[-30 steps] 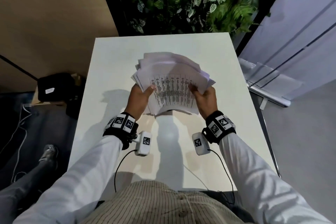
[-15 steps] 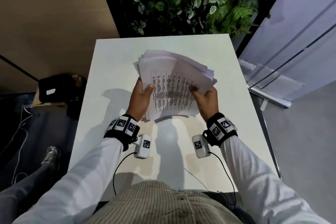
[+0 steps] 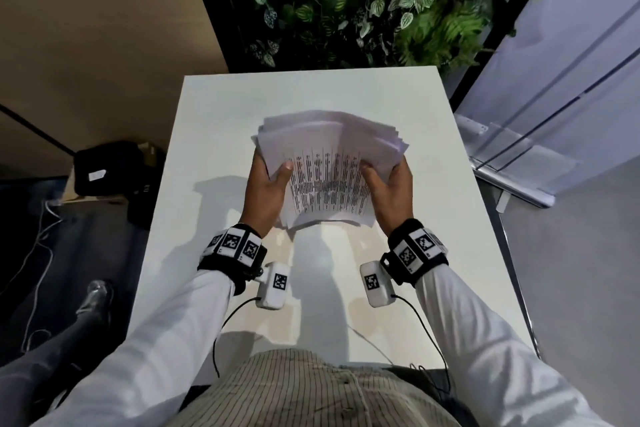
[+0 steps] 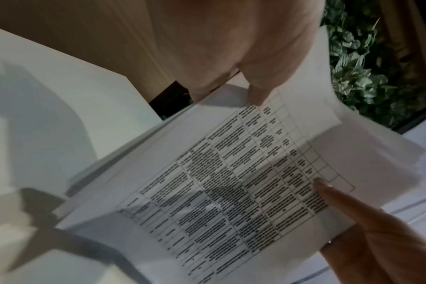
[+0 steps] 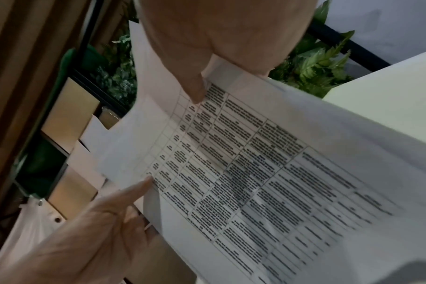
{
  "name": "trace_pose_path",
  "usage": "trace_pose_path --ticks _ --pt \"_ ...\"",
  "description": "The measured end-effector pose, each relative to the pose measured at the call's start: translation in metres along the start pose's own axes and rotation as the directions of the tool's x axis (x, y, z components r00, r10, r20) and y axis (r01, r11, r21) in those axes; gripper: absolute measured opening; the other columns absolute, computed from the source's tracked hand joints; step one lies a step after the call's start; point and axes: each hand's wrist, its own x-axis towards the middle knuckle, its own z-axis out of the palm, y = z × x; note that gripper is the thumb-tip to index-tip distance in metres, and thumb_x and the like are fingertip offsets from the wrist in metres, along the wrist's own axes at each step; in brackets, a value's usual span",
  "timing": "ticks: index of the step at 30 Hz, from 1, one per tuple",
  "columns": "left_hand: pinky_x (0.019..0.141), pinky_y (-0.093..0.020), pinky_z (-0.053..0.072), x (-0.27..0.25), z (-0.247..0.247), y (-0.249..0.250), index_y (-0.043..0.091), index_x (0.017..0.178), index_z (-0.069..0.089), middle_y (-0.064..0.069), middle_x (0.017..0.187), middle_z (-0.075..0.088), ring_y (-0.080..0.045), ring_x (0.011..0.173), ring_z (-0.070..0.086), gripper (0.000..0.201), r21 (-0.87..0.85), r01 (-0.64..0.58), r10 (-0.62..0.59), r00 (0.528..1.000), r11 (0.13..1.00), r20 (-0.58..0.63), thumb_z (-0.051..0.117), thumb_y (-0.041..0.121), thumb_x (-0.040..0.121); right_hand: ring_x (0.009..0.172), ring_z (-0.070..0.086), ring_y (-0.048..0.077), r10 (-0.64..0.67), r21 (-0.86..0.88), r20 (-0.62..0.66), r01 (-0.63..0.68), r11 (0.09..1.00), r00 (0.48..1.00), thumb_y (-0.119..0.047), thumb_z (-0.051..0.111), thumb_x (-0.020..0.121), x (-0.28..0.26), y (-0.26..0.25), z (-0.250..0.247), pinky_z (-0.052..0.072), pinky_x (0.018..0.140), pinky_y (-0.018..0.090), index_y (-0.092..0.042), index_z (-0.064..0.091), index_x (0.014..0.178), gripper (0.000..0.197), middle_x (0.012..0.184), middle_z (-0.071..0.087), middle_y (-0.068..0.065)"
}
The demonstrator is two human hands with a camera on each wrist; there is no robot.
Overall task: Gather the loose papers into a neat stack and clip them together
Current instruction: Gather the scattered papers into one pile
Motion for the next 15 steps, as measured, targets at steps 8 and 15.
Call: trace_pose_path --ticks 8,15 --pt "0.098 -0.046 0.055 -0.016 -0.004 -0.017 0.014 0.146 0.03 -0.008 0.13 0.06 -0.013 0.111 0.064 0.063 0.021 0.101 -0.102 0.994 0.995 0.045 0.066 0.009 0.093 0.107 0.067 0.027 0.156 -0.301 0.127 -0.111 0.947 0.98 -0.014 0.055 0.102 -0.019 0.037 -0.007 0.054 0.097 0.046 -0.007 0.063 0.125 0.025 0.112 0.07 0.004" --pt "0.111 -0.028 0.023 0.017 -0.05 0.061 0.029 0.126 0.06 0.006 0.131 0.059 -0.016 0.131 0.048 0.055 0.694 -0.444 0.387 0.887 0.567 0.251 0.08 0.036 0.075 0.097 0.06 0.013 -0.008 -0.435 0.359 0.174 0.884 0.933 -0.009 0.05 0.104 0.011 -0.005 -0.026 0.046 0.084 0.025 -0.01 0.06 0.131 0.029 0.111 0.068 -0.001"
